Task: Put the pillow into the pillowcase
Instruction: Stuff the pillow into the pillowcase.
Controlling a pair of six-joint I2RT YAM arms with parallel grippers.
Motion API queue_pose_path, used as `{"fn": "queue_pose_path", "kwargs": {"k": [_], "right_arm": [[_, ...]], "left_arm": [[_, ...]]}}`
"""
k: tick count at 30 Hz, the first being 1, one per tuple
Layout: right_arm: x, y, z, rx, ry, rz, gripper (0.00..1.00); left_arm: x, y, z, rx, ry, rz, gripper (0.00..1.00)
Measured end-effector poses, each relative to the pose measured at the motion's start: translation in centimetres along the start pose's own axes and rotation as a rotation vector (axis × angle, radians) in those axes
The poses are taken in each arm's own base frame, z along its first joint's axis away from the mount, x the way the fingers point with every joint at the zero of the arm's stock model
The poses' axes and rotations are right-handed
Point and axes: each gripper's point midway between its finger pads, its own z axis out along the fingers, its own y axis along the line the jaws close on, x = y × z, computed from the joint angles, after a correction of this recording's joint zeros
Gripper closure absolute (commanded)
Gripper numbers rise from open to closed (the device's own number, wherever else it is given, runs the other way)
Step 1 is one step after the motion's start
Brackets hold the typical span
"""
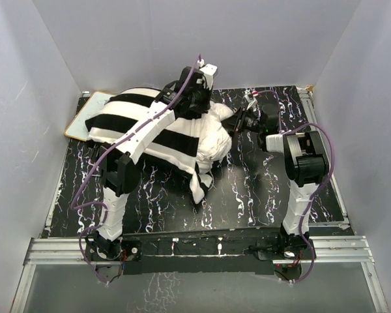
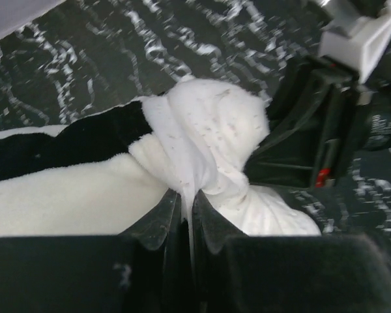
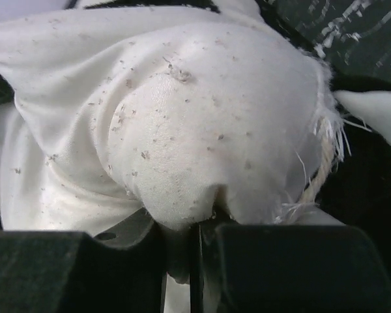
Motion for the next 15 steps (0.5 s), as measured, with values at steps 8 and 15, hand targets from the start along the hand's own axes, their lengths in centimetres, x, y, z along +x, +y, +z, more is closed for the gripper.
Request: {"fn": "queue_pose_path", "kwargs": {"k": [8,15], "right_arm": [[-9.6,8.7,-4.1,-0.133,-0.233,-0.093,0.92],[-14.9,15.1,-9.5,-0.055,-0.354,-0.403,0.92]], "left_arm": [[-10.8,-6.5,-2.5,0.286,-0.298,-0.154,1.00],[-14.3,-12.6,-5.2,0.542,-0.475,-0.205,1.00]]}}
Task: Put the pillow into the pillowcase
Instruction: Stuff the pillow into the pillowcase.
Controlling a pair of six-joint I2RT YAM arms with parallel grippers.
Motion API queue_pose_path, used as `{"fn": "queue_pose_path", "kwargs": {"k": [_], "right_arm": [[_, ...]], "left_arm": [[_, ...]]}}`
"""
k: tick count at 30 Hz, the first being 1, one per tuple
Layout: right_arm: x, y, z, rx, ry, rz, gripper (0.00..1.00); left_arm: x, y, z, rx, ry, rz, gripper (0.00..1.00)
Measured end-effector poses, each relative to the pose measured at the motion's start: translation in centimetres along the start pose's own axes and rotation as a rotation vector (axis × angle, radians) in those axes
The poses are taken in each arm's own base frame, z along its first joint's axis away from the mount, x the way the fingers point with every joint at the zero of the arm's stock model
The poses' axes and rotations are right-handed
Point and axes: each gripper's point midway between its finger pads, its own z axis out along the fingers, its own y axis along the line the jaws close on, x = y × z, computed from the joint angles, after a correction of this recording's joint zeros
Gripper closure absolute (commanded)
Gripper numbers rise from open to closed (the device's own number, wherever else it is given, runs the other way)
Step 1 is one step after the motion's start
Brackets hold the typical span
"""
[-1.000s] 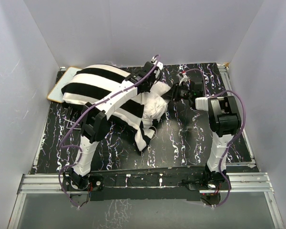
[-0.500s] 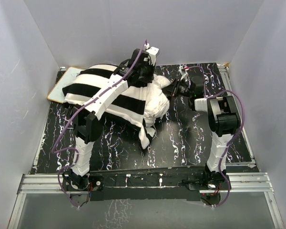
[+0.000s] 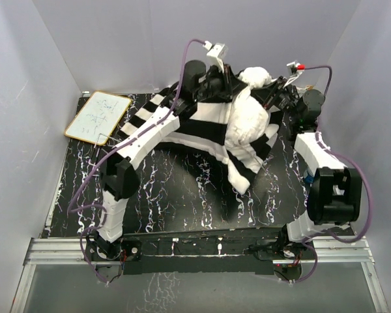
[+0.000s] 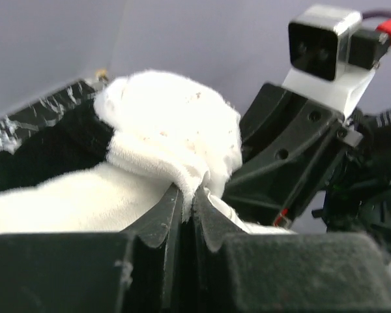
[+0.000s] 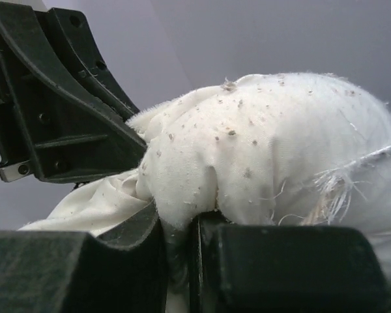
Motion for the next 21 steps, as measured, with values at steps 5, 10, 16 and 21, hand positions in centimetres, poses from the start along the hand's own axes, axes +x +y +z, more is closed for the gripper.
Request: {"fn": "queue_pose_path", "kwargs": {"k": [5,10,16,21], "right_arm": [[7.0,-1.5,-1.9,0.080,0.143,-0.059,0.92],[18.3,-4.8,-5.0,0.181,0.401,0.054,0.92],[22.8,-4.5,-4.9,0.157,0.510,0.025,0.92],[26.3,-6.4,-5.5,0.185,0.563,0.073,0.92]], "left_arm": [[7.3,-0.6,-3.5,0.022,0.048,-0.081,1.00],[19.3,0.8,-7.3,-0.049,0.194,-0.188,1.00],[19.7,-1.1,-8.7,-0.045,0.202,-0.169,0.83],[21.7,-2.8,-11.1,-0.097,0.344,-0.141,0.54]]}}
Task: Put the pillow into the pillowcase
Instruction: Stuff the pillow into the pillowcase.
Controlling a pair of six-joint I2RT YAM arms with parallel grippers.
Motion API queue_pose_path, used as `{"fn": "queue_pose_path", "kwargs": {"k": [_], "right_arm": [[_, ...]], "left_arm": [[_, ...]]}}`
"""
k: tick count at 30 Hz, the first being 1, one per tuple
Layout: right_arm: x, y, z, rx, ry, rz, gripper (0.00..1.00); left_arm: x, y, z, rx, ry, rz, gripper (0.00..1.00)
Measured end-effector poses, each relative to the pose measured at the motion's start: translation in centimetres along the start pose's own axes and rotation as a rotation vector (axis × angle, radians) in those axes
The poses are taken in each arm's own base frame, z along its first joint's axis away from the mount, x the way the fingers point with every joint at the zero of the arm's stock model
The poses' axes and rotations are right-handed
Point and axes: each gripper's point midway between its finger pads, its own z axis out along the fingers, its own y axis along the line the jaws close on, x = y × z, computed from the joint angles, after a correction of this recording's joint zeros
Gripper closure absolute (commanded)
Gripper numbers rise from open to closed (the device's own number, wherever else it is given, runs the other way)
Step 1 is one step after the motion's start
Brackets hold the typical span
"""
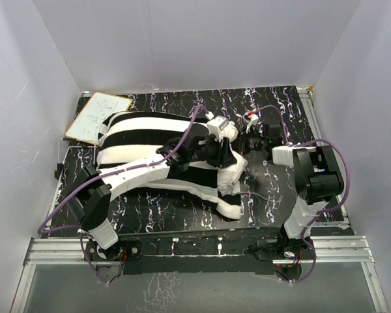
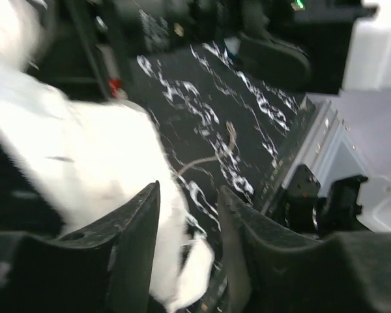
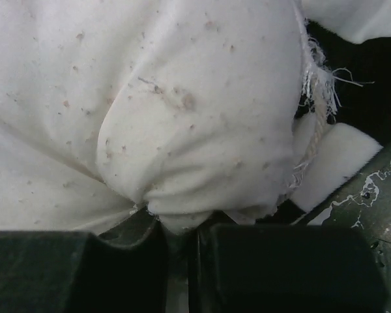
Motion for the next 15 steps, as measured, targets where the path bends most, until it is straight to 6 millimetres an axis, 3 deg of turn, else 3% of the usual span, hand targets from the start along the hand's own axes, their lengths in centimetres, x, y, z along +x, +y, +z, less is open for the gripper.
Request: {"fn": "queue_pose_path", "kwargs": {"k": [3,5,7,12,15], "right_arm": [[0.8,-0.2,0.3,0.000,0.015,0.012,0.92],[1.0,0.2,0.5,-0.011,0.020,0.011,0.92],[1.0,0.3,0.5,-0.014,0.019,0.008,0.92],[1.0,0.4,0.5,-0.020,0.017,0.013,0.92],[1.0,0.5,0.5,-0.025,0.015,0.017,0.92]], "left_arm": [[1.7,-1.5,-1.1,-0.060,0.092,0.041,0.49],[0.9,-1.5,-2.0,-0.133,0.109,0.075,0.48],[-1.3,-0.8,-3.0,-0.226,0.085,0.108,0.45],[-9.2,1.1,-5.8,-0.475,-0.036,0.215,0.35],[-12.7,2.7,-5.6,-0.602,-0.072,0.280,0.35]]}}
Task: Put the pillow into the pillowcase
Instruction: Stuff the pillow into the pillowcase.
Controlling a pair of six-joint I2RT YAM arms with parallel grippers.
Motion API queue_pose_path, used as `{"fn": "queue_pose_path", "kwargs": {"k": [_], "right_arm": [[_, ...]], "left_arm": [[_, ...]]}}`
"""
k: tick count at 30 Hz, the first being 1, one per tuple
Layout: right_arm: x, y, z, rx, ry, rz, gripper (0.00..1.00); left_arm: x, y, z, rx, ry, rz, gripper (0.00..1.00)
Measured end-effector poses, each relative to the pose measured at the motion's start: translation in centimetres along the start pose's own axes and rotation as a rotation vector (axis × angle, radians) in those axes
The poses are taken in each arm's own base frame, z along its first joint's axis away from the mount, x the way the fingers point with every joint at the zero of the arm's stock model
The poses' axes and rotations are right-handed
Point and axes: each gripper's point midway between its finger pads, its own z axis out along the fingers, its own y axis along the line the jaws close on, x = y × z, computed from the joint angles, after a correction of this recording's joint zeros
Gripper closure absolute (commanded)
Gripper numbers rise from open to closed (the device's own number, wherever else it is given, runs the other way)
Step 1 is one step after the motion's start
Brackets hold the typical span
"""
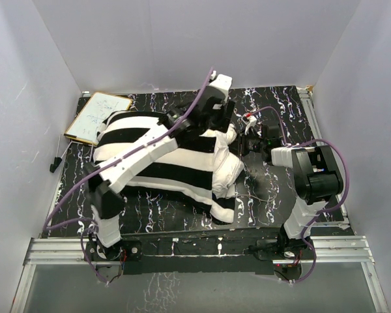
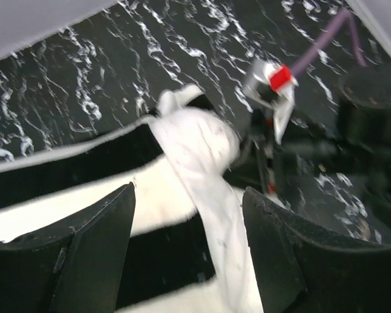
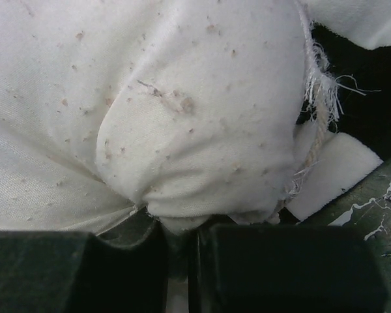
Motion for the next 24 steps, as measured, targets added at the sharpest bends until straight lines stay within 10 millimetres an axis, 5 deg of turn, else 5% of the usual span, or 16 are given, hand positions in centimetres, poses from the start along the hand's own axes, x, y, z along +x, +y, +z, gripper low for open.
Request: {"fn": "queue_pose_path", "kwargs": {"k": [4,8,11,13,14,19,24], "right_arm": [[0.0,0.2,0.0,-0.008,-0.005,0.003,0.92],[0.0,0.3,-0.1,-0.015,-0.006,0.010,0.92],[0.0,0.3,-0.1,-0.019,-0.008,0.020,0.92],[0.1,0.4,-0.2,-0.025,-0.007,0.026,0.92],[0.0,0.5,-0.2,-0.028,-0.008,0.027,0.92],[-0.3,1.1,-0.2,-0.064,-0.015,0.022,0.92],[-1.8,2.8,-0.7,-0.122,-0.049,0.014,0.92]], "left_arm": [[0.4,1.3,4.3,-0.105,0.057,0.080,0.37],[5.1,3.2,9.1,-0.200,0.212,0.180,0.46],[8.9,5.1,11.2,-0.253,0.331,0.235,0.64],[10.1,6.0,11.5,-0.267,0.375,0.245,0.87],[10.2,6.3,11.5,-0.266,0.382,0.242,1.00],[9.4,6.0,11.3,-0.214,0.373,0.212,1.00],[6.6,3.1,10.2,-0.005,0.288,0.107,1.00]]}}
